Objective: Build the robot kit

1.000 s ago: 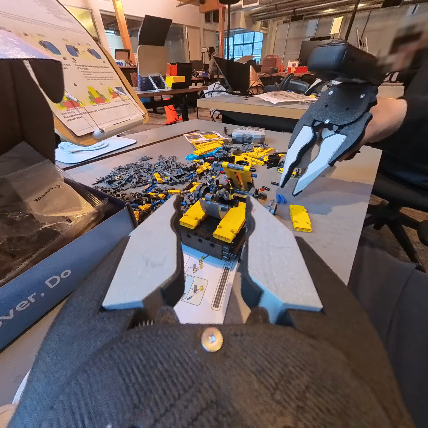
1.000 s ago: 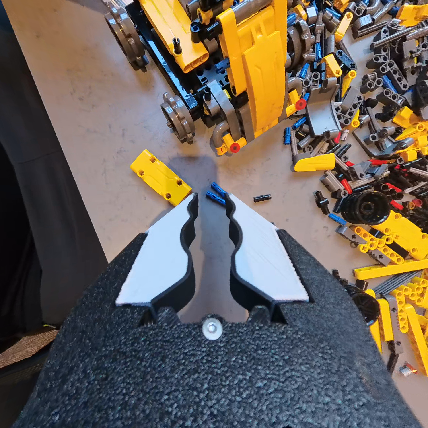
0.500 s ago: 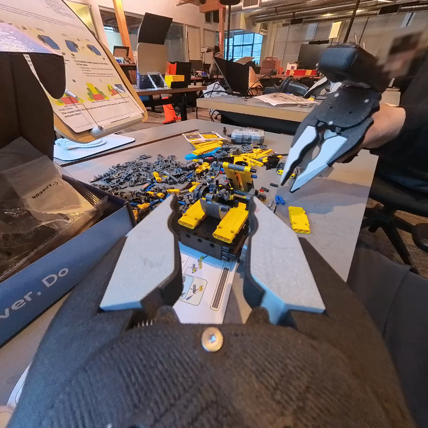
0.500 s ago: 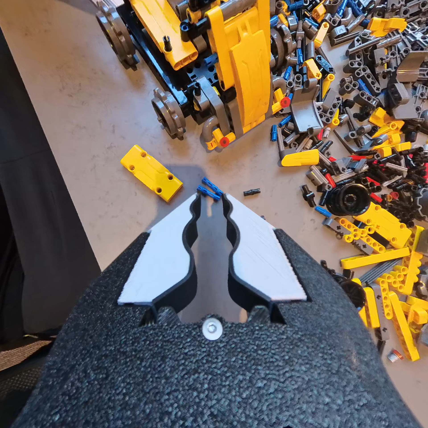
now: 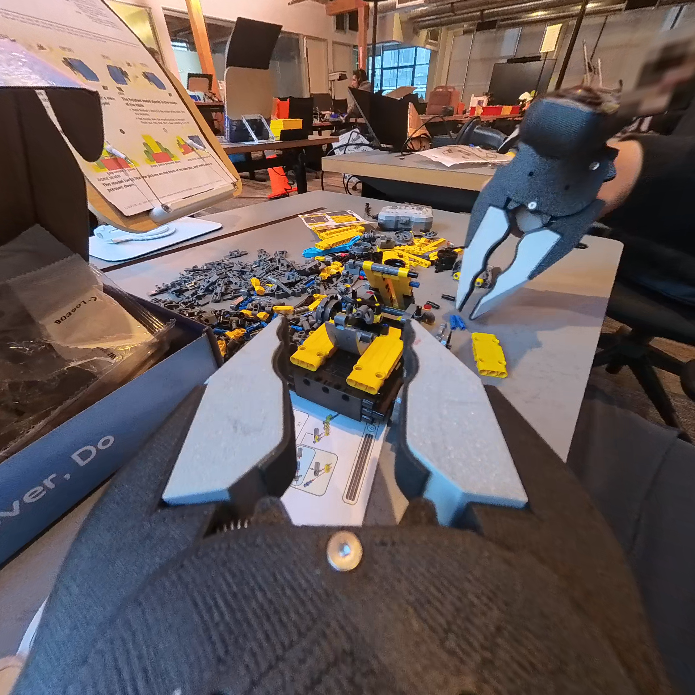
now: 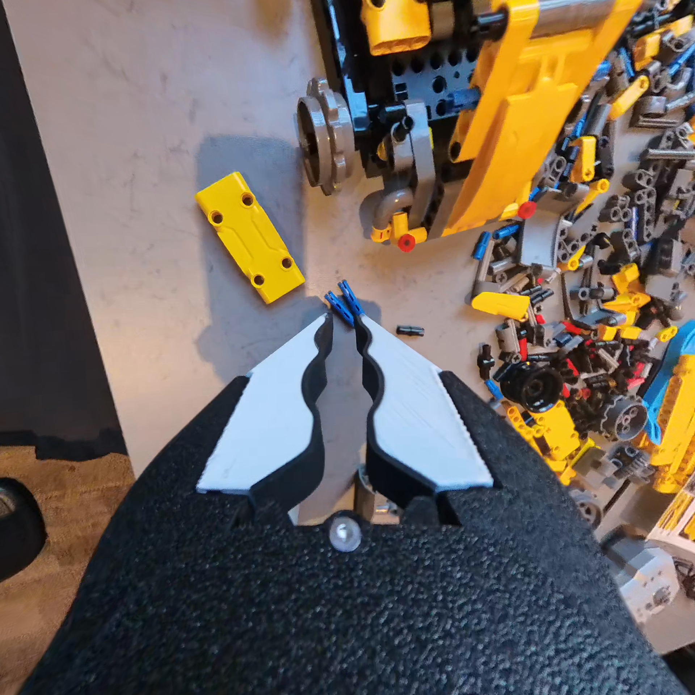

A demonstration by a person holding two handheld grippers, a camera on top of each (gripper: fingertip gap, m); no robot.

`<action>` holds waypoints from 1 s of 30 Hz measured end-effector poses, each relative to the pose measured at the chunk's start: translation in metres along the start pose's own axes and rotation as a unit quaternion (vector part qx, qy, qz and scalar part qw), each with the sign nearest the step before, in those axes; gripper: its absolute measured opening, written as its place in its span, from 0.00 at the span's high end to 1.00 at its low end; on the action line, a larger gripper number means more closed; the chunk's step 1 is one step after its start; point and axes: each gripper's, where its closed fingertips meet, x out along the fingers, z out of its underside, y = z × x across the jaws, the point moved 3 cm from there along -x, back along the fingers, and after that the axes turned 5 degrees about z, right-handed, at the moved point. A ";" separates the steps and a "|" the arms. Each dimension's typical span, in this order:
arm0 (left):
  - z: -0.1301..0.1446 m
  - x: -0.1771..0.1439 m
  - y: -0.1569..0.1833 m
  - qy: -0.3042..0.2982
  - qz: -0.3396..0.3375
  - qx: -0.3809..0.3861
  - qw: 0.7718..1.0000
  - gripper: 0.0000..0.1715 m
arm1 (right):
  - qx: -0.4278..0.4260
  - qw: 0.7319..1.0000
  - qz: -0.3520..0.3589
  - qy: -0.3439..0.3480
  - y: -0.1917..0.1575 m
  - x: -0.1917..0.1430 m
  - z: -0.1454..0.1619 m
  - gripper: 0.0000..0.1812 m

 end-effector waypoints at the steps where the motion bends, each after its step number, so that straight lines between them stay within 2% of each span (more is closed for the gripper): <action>1: 0.000 0.000 0.000 0.000 0.000 0.001 1.000 0.66 | -0.007 1.000 -0.007 -0.003 0.000 0.002 -0.001 0.94; 6: 0.000 0.000 0.001 0.001 0.004 0.001 1.000 0.66 | -0.020 0.998 -0.047 -0.022 -0.004 0.009 -0.001 0.96; 15: 0.000 0.000 0.004 0.001 0.013 0.004 1.000 0.66 | 0.022 0.997 -0.078 -0.011 -0.002 0.009 0.000 0.97; 17: -0.001 0.000 0.005 0.002 0.013 0.007 1.000 0.66 | 0.053 0.996 -0.071 0.018 0.000 0.005 -0.004 0.97; 19: -0.001 -0.001 0.009 0.004 0.020 0.020 1.000 0.66 | 0.108 0.986 -0.079 0.098 0.000 -0.009 -0.020 0.97; 20: -0.002 -0.001 0.013 0.004 0.028 0.030 0.999 0.65 | 0.149 0.974 -0.077 0.155 0.002 -0.019 -0.031 0.97; 22: -0.001 -0.001 0.025 -0.001 0.061 0.044 0.997 0.60 | 0.258 0.917 -0.097 0.287 0.005 -0.042 -0.055 0.98; 23: -0.002 0.000 0.032 -0.007 0.077 0.047 0.996 0.57 | 0.321 0.875 -0.115 0.343 0.007 -0.052 -0.064 0.98; 25: -0.008 0.001 0.048 -0.022 0.112 0.049 0.992 0.58 | 0.416 0.782 -0.170 0.433 0.005 -0.068 -0.078 0.98; 27: -0.014 0.004 0.065 -0.031 0.126 0.074 0.989 0.62 | 0.467 0.708 -0.216 0.485 -0.002 -0.074 -0.088 0.97; 28: -0.014 0.006 0.072 -0.037 0.126 0.097 0.987 0.64 | 0.481 0.682 -0.244 0.494 -0.009 -0.073 -0.094 0.97; 30: -0.008 0.011 0.084 -0.057 0.116 0.148 0.981 0.68 | 0.491 0.659 -0.291 0.490 -0.025 -0.066 -0.108 0.98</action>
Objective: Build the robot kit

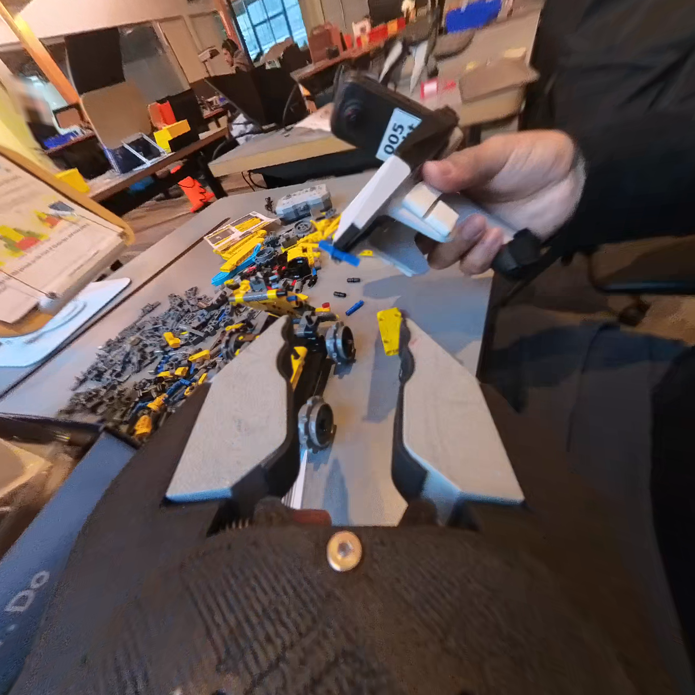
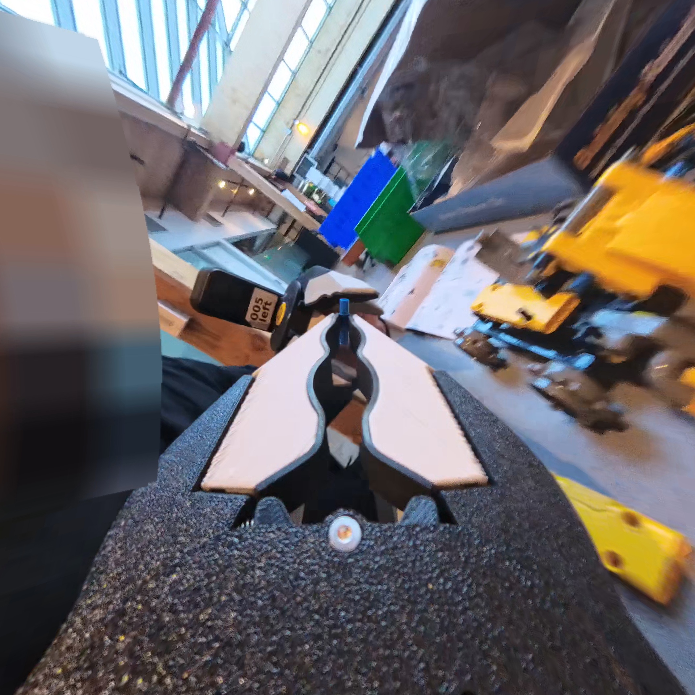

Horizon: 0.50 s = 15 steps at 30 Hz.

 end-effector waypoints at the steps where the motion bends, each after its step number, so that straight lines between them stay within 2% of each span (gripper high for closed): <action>1: 0.002 0.003 0.004 -0.012 -0.008 0.020 1.000 0.70 | 0.006 1.000 -0.005 -0.013 -0.001 0.006 0.008 0.98; 4: 0.004 0.004 0.013 -0.024 -0.017 0.051 0.998 0.74 | 0.008 0.999 0.007 -0.038 0.002 0.016 0.025 0.98; 12: 0.004 0.001 0.018 -0.030 -0.018 0.110 0.993 0.79 | 0.050 0.998 -0.006 -0.049 0.002 0.020 0.038 0.98; 15: 0.002 0.000 0.021 -0.024 -0.013 0.124 0.992 0.85 | 0.059 0.997 -0.008 -0.050 0.005 0.020 0.041 0.98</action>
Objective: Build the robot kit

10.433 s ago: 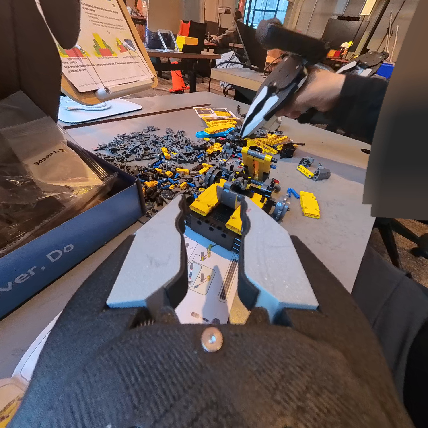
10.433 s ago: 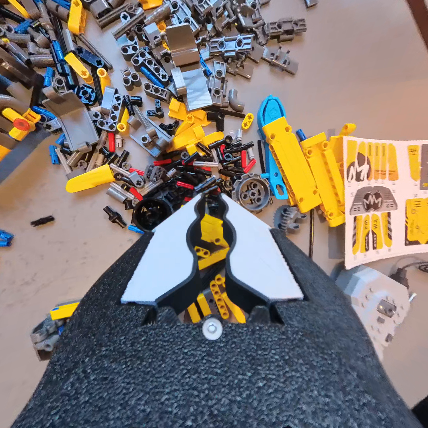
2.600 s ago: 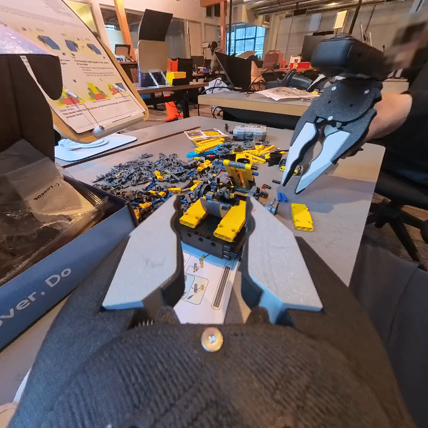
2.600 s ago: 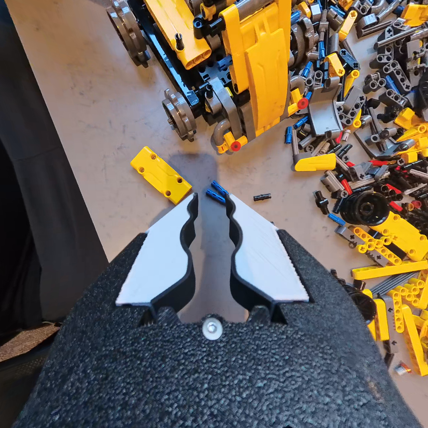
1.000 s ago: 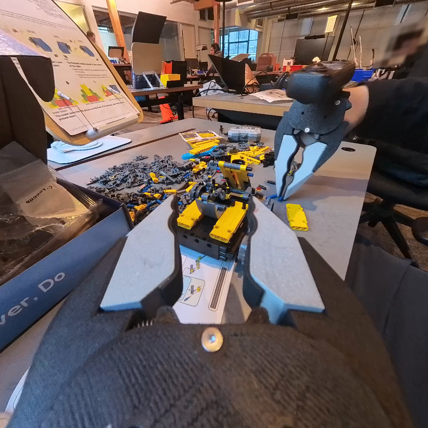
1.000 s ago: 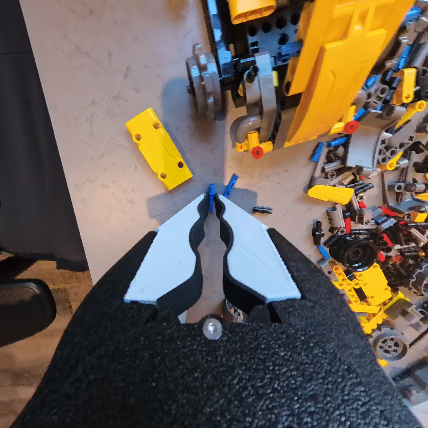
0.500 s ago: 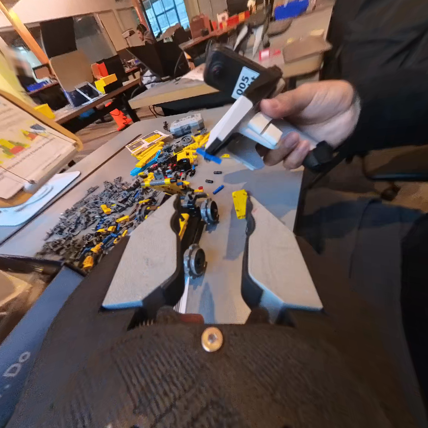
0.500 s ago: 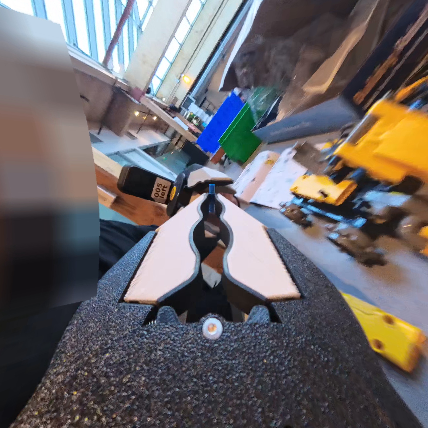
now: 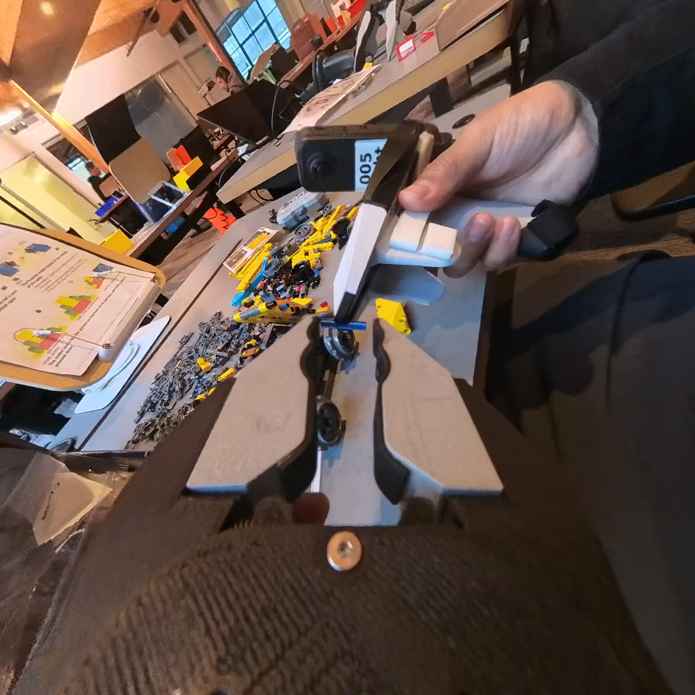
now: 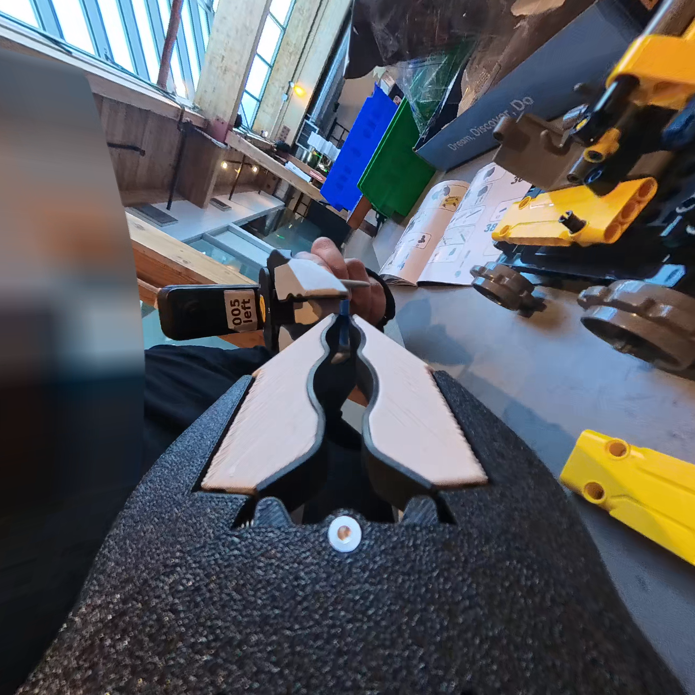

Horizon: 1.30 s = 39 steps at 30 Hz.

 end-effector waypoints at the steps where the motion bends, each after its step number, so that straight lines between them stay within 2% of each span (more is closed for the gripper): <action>1: 0.000 0.000 0.000 -0.001 -0.001 0.003 1.000 0.87 | 0.005 1.000 -0.003 -0.001 0.000 0.001 0.001 0.98; 7: 0.004 0.000 0.005 -0.016 0.019 0.027 0.999 0.87 | 0.000 1.000 0.009 -0.016 0.003 0.001 0.007 0.98; 11: 0.010 0.000 0.013 -0.040 0.036 0.082 0.995 0.87 | -0.067 0.993 0.069 -0.061 0.006 0.001 0.013 0.97; 15: 0.016 0.003 0.021 -0.069 0.049 0.135 0.987 0.87 | -0.124 0.980 0.116 -0.102 0.006 0.003 0.017 0.92; 18: 0.020 0.003 0.028 -0.085 0.069 0.160 0.981 0.87 | -0.151 0.971 0.138 -0.125 0.010 0.004 0.023 0.94; 21: 0.019 0.000 0.029 -0.079 0.077 0.160 0.981 0.87 | -0.144 0.974 0.127 -0.122 0.011 0.005 0.025 0.97; 24: 0.015 0.001 0.024 -0.061 0.065 0.119 0.989 0.87 | -0.126 0.981 0.110 -0.099 0.009 0.003 0.020 0.97; 31: 0.005 -0.001 0.001 -0.012 0.040 -0.041 0.998 0.83 | -0.105 0.990 0.090 -0.024 0.005 -0.005 -0.001 0.97; 35: 0.001 -0.004 -0.006 0.024 0.069 -0.164 0.984 0.80 | -0.095 0.993 0.057 0.045 -0.005 -0.016 -0.018 0.97; 39: 0.002 0.001 -0.003 0.027 0.110 -0.244 0.963 0.83 | -0.107 0.991 0.053 0.066 -0.006 -0.019 -0.022 0.97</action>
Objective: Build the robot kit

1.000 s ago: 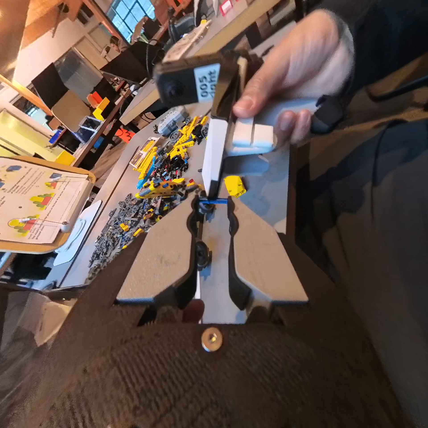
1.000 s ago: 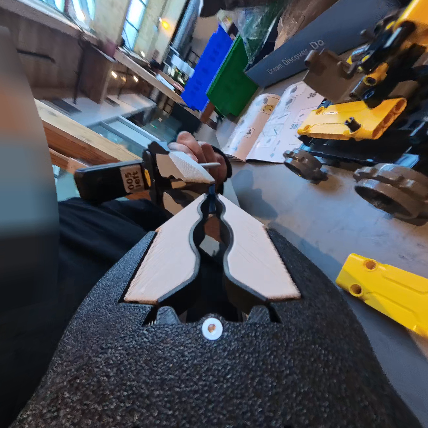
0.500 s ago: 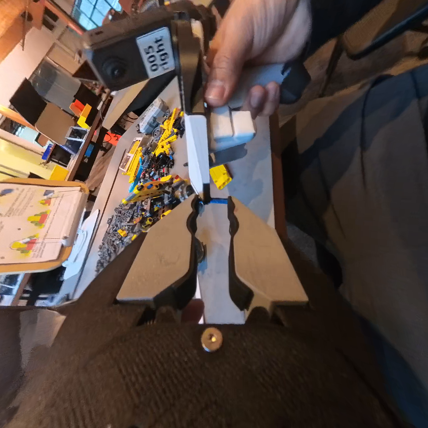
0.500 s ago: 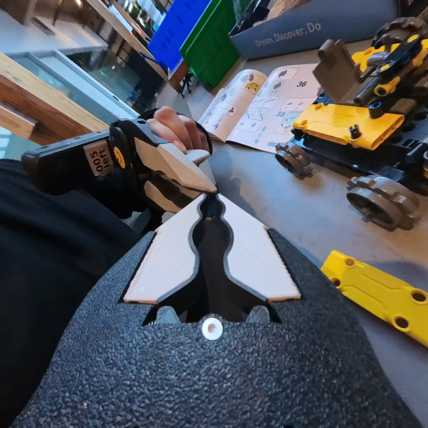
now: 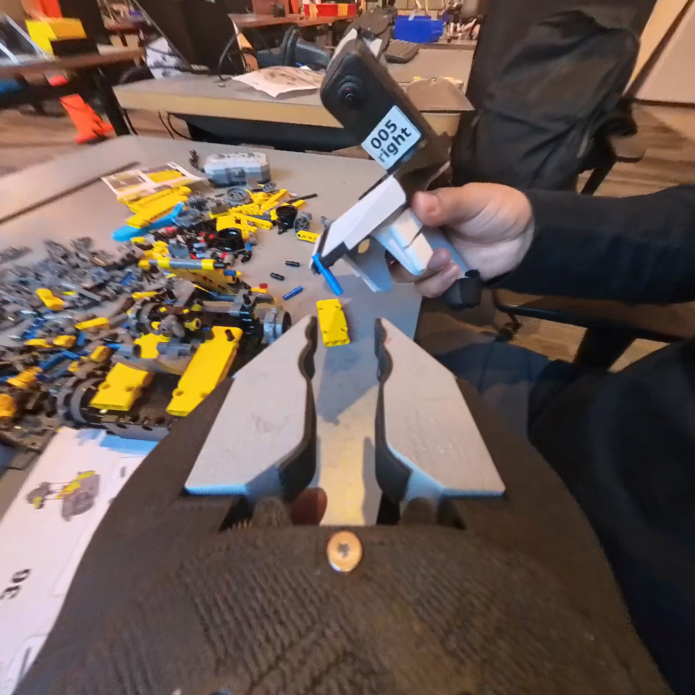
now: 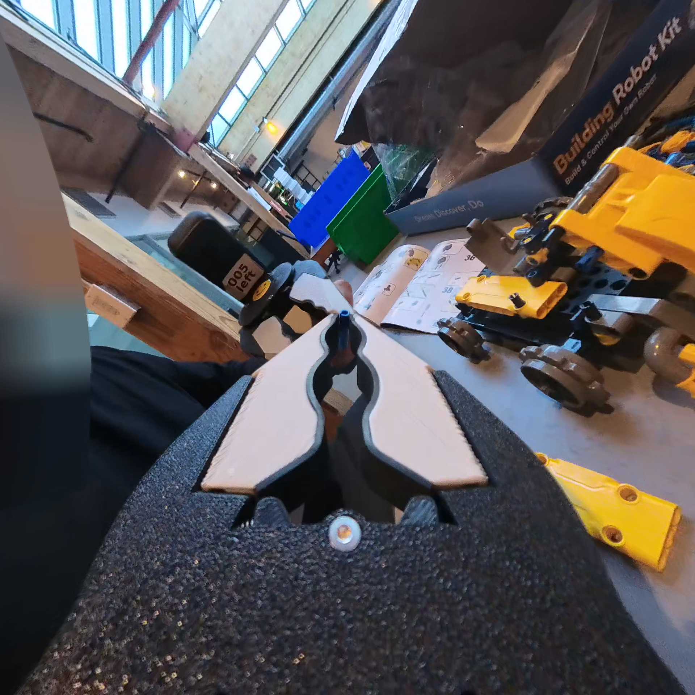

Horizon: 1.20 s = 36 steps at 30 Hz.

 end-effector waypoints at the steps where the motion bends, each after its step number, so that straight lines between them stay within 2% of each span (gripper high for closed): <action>1: 0.001 0.002 0.000 -0.001 0.005 -0.013 1.000 0.84 | -0.004 1.000 0.001 -0.002 0.000 0.001 0.001 0.97; 6: 0.002 0.007 0.003 0.012 0.029 -0.078 0.996 0.86 | -0.020 1.000 -0.002 -0.011 -0.001 0.009 0.009 0.97; 12: 0.006 0.005 0.002 0.022 0.035 -0.097 0.994 0.98 | -0.094 0.995 0.015 -0.032 -0.008 0.014 0.019 0.97; 14: 0.011 0.006 0.001 0.003 0.024 -0.074 0.997 0.99 | -0.134 0.989 0.037 -0.051 -0.007 0.013 0.023 0.97; 17: 0.021 0.009 0.000 -0.043 -0.015 0.000 0.999 0.99 | -0.191 0.974 0.077 -0.089 -0.001 0.013 0.029 0.97; 22: 0.028 0.010 0.000 -0.095 -0.065 0.111 0.987 0.99 | -0.264 0.948 0.114 -0.138 0.001 0.014 0.034 0.97; 27: 0.031 0.010 0.000 -0.102 -0.068 0.125 0.985 0.98 | -0.281 0.937 0.122 -0.168 0.003 0.015 0.037 0.97; 36: 0.034 0.015 0.000 -0.103 -0.076 0.122 0.984 0.98 | -0.312 0.925 0.137 -0.169 0.006 0.014 0.039 0.97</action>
